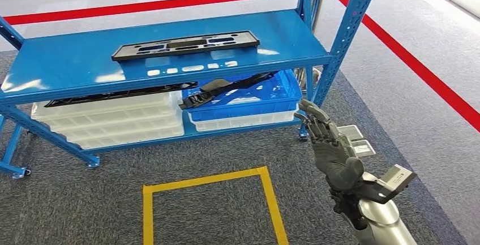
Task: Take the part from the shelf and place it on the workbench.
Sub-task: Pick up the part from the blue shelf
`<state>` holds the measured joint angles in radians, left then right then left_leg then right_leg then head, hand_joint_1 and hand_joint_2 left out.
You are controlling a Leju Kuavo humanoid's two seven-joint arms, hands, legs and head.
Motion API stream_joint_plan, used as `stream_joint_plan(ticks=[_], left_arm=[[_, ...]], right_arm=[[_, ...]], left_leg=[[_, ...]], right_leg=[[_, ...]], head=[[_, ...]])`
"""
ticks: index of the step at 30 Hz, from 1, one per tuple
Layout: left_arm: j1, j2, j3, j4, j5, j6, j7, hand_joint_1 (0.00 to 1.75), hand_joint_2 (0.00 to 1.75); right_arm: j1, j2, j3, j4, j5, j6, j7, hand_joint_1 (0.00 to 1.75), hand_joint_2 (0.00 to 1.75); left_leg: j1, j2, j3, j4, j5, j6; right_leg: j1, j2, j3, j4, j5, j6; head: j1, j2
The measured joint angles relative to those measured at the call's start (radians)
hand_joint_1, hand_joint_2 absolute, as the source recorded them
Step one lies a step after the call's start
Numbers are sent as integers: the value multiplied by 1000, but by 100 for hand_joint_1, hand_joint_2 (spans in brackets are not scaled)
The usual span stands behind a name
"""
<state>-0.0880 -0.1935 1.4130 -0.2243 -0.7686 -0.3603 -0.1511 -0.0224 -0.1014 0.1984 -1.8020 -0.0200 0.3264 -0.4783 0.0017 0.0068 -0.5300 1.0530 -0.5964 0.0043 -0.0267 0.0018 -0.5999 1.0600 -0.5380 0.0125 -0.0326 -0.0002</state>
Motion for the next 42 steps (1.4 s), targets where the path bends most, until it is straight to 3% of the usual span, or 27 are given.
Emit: stream_joint_plan(ticks=[3,4,5,6,8,10,12,15,17,19,20,21,22,24,25,26,30,32,34,35,36,37,39,40,42], left_arm=[[-1,0,0,0,-2,0,0,0,0],[1,0,0,0,-1,0,-1,0,0],[2,0,0,0,-1,-1,-1,0,0],[3,0,0,0,-1,-1,-1,0,0],[3,1,0,0,0,-3,-2,0,0],[2,4,0,0,0,-4,-2,0,0],[1,7,0,0,0,-4,-2,0,0],[1,7,0,0,0,-5,-4,0,0],[1,6,0,0,-1,-6,-5,0,0],[1,5,0,0,-2,-7,-5,0,0],[2,5,0,0,-2,-8,-5,0,0],[2,4,0,0,-2,-8,-6,0,0],[2,4,0,0,-2,-9,-6,0,0],[2,4,0,0,-2,-13,-8,0,0],[2,4,0,0,-2,-14,-9,0,0],[2,4,0,0,-2,-16,-11,0,0],[-2,4,0,0,-2,-17,-14,0,0],[-3,4,0,0,-2,-18,-14,0,0],[-1,4,0,0,-2,-18,-14,0,0],[1,4,0,0,-2,-18,-14,0,0],[3,4,0,0,-2,-18,-14,0,0],[4,4,0,0,-2,-18,-14,0,0],[3,4,0,0,-2,-18,-14,0,0],[3,4,0,0,-2,-18,-14,0,0],[2,4,0,0,-3,-18,-15,0,0]], right_arm=[[0,0,0,-1,0,0,-1,0,0],[1,0,0,0,0,0,-1,0,0],[1,0,0,0,0,1,-1,0,0],[1,0,0,0,0,1,-1,0,0],[2,0,0,-1,0,1,-1,0,0],[1,0,0,-1,0,1,-2,0,0],[2,0,0,-1,0,1,-3,0,0],[2,0,0,-4,0,2,-7,0,0],[1,-1,-1,-6,0,2,-9,0,0],[4,-1,-3,-6,0,3,-9,0,0],[6,-2,-3,-6,0,3,-9,0,0],[7,-3,-3,-6,0,4,-9,0,0],[7,-4,-4,-5,0,5,-9,0,0],[6,-6,-4,-5,0,7,-9,0,0],[5,-6,-4,-5,0,8,-10,0,0],[5,-7,-3,-5,0,8,-10,0,0],[4,-7,-4,-7,0,9,-11,0,0],[3,-7,-4,-9,0,9,-12,0,0],[3,-7,-4,-9,0,9,-12,0,0],[3,-7,-4,-8,0,9,-12,0,0],[3,-7,-4,-8,0,9,-12,0,0],[3,-7,-4,-8,0,9,-12,0,0],[2,-7,-4,-8,0,9,-12,0,0],[2,-7,-4,-8,0,9,-12,0,0],[1,-7,-4,-9,1,9,-12,0,0]], left_leg=[[4,0,-88,169,-78,-12],[5,0,-121,226,-92,-13],[5,0,-141,252,-88,-11],[4,0,-143,242,-64,-8],[-3,-2,-103,129,17,10],[-13,-5,-64,31,66,32],[-21,-7,-56,6,66,44],[-15,-4,-38,-30,68,45],[-8,-2,-26,-46,71,43],[-8,-2,-22,-47,68,45],[-8,-2,-21,-47,66,45],[-7,-2,-18,-47,63,43],[-6,-3,-13,-46,59,41],[-6,-3,-2,-42,46,30],[-7,-3,1,-39,41,24],[-9,-3,2,-37,36,18],[-8,-3,3,-23,18,5],[-4,-4,-35,59,-22,-6],[1,-4,-116,199,-70,-15],[3,-4,-150,249,-75,-17],[3,-4,-168,263,-59,-16],[3,-4,-168,237,-22,-13],[-1,-4,-132,118,68,0],[-5,-5,-112,68,93,9],[-13,-6,-90,22,91,24]], right_leg=[[0,-3,5,-1,-6,-11],[1,-3,6,-1,-7,-13],[2,-2,8,-1,-9,-14],[4,-1,11,-1,-11,-15],[7,2,21,-1,-17,-16],[7,2,26,-3,-22,-12],[5,1,24,-5,-22,-3],[7,-1,22,3,-32,12],[8,-1,-11,79,-75,16],[7,-1,-73,197,-124,20],[6,-1,-93,231,-127,23],[5,-1,-97,230,-112,26],[4,-2,-79,189,-78,28],[3,-4,-19,60,-13,31],[3,-3,3,13,1,27],[4,-3,14,-10,3,22],[3,0,24,-16,-11,-1],[-1,-2,33,-18,-18,-11],[-1,-3,43,-18,-28,-16],[-1,-2,50,-18,-34,-16],[-1,-1,59,-18,-41,-16],[0,1,70,-18,-48,-15],[0,2,94,-20,-66,-12],[1,3,103,-22,-73,-7],[0,3,112,-25,-80,5]], head=[[0,0],[0,0],[0,0],[0,0],[0,0],[0,0],[0,0],[0,0],[1,0],[1,0],[1,0],[1,0],[1,0],[1,0],[1,0],[1,0],[0,0],[-1,0],[-1,0],[-1,0],[-1,0],[-1,0],[-1,0],[-1,0],[-1,0]])
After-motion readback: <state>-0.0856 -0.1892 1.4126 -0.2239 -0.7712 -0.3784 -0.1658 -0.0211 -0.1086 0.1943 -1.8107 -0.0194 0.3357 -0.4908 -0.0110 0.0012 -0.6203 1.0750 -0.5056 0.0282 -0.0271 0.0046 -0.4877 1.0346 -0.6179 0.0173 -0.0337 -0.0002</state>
